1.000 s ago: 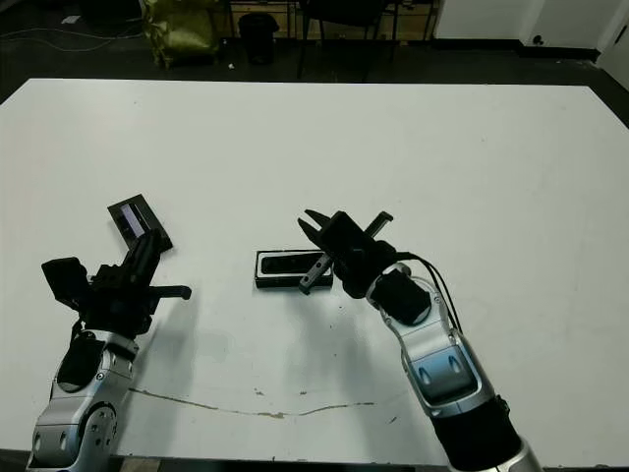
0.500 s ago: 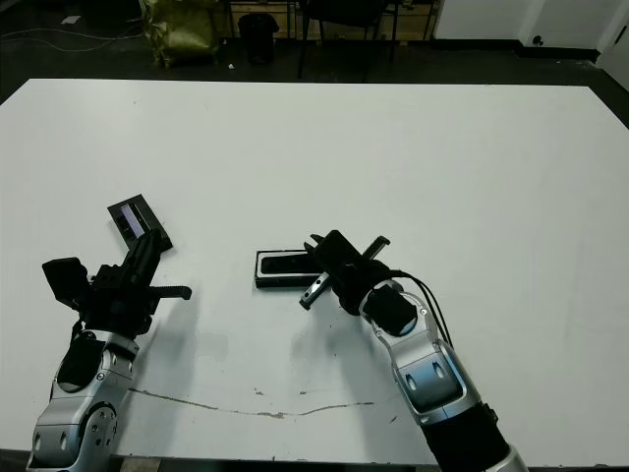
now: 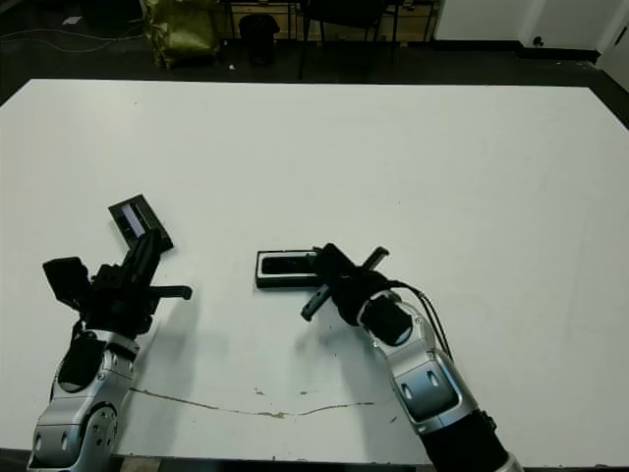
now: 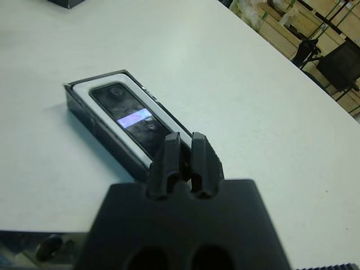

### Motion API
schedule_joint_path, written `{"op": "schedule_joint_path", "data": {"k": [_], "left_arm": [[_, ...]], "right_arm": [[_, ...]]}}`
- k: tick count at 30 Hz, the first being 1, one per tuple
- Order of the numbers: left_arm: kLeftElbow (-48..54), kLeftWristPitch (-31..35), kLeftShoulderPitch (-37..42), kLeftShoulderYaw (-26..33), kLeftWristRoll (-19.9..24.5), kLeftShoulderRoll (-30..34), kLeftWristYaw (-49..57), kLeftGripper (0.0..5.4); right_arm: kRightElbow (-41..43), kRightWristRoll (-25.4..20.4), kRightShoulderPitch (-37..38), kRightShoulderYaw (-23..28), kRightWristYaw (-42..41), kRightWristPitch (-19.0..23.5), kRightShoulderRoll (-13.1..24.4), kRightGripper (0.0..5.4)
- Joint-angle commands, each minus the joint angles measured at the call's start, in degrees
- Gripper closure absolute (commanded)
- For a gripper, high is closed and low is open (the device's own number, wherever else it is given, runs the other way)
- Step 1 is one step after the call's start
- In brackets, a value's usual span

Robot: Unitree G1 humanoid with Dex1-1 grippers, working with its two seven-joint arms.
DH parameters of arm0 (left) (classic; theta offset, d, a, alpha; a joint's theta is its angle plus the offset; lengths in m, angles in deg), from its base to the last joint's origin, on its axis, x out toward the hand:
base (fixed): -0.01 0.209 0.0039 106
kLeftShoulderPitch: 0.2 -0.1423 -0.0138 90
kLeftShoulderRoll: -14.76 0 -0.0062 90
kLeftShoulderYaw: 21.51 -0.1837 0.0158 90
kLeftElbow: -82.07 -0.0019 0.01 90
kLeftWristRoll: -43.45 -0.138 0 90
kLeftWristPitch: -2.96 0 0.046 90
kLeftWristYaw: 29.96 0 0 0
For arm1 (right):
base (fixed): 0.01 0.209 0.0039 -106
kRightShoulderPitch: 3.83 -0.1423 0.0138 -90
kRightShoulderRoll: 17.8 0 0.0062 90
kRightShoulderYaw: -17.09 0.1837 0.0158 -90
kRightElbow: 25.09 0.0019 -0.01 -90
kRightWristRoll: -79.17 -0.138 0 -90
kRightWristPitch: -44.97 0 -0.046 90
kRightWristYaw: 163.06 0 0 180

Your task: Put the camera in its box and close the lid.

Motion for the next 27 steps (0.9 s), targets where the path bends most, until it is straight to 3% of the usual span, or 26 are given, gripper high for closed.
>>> {"op": "schedule_joint_path", "data": {"k": [1,10,24,27], "left_arm": [[-0.84,0.18,-0.3,0.2,0.14,0.13,-0.32,5.4],[-0.75,0.82,-0.24,0.51,0.65,0.08,-0.08,5.4],[-0.22,0.33,-0.29,1.61,1.61,1.86,-2.12,5.4],[-0.25,-1.55,0.67,2.78,0.92,3.76,-3.4,5.4]], "right_arm": [[-0.89,-0.05,2.34,-0.09,-1.2,1.63,1.56,5.39],[6.15,-3.22,3.72,3.43,-3.2,3.51,2.7,5.39],[23.33,-16.06,6.54,15.58,-2.69,-3.2,2.6,5.39],[25.72,-18.74,6.58,18.86,-2.29,-1.18,3.28,5.39]]}}
